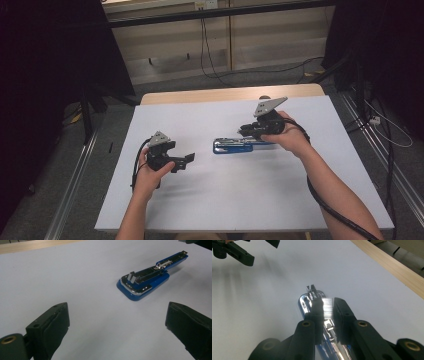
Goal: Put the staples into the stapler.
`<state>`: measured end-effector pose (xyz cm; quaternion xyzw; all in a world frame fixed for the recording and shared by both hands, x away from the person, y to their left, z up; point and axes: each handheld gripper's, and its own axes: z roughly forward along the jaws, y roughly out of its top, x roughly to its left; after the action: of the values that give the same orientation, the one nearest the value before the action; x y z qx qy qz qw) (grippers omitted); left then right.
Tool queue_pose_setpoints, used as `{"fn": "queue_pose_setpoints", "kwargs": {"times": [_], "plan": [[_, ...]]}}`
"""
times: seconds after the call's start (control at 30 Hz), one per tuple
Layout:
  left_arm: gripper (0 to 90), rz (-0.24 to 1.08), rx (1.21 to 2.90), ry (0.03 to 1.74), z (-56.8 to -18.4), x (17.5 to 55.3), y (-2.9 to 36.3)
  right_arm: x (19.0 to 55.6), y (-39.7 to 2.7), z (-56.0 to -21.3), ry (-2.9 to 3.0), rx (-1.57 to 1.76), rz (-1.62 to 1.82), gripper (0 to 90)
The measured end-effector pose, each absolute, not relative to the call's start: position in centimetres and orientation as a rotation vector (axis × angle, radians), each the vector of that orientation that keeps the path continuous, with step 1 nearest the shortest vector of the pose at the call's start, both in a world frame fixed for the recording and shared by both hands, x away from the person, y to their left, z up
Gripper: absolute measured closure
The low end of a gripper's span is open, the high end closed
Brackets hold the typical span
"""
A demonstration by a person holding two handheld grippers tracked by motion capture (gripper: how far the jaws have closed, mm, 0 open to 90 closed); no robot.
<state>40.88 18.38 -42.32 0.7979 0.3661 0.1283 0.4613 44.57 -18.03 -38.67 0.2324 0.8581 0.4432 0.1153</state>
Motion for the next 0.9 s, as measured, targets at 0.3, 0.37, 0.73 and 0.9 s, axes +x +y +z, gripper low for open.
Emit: {"fn": "queue_pose_setpoints", "kwargs": {"times": [0.3,0.37,0.73,0.9], "plan": [[5.6,0.314,1.953,0.913,-42.4,40.8,18.5,45.3,-17.6,-38.5,2.516,0.663,1.324,79.4],[5.6,0.314,1.956,0.913,-42.3,40.8,18.6,45.4,-17.5,-38.5,2.521,0.655,1.320,79.4],[5.6,0.310,1.955,0.918,-42.4,40.8,18.7,46.0,-16.5,-38.6,2.550,0.608,1.293,79.4],[5.6,0.312,1.963,0.916,-42.4,40.9,18.7,46.2,-16.1,-38.4,2.568,0.574,1.294,79.4]]}}
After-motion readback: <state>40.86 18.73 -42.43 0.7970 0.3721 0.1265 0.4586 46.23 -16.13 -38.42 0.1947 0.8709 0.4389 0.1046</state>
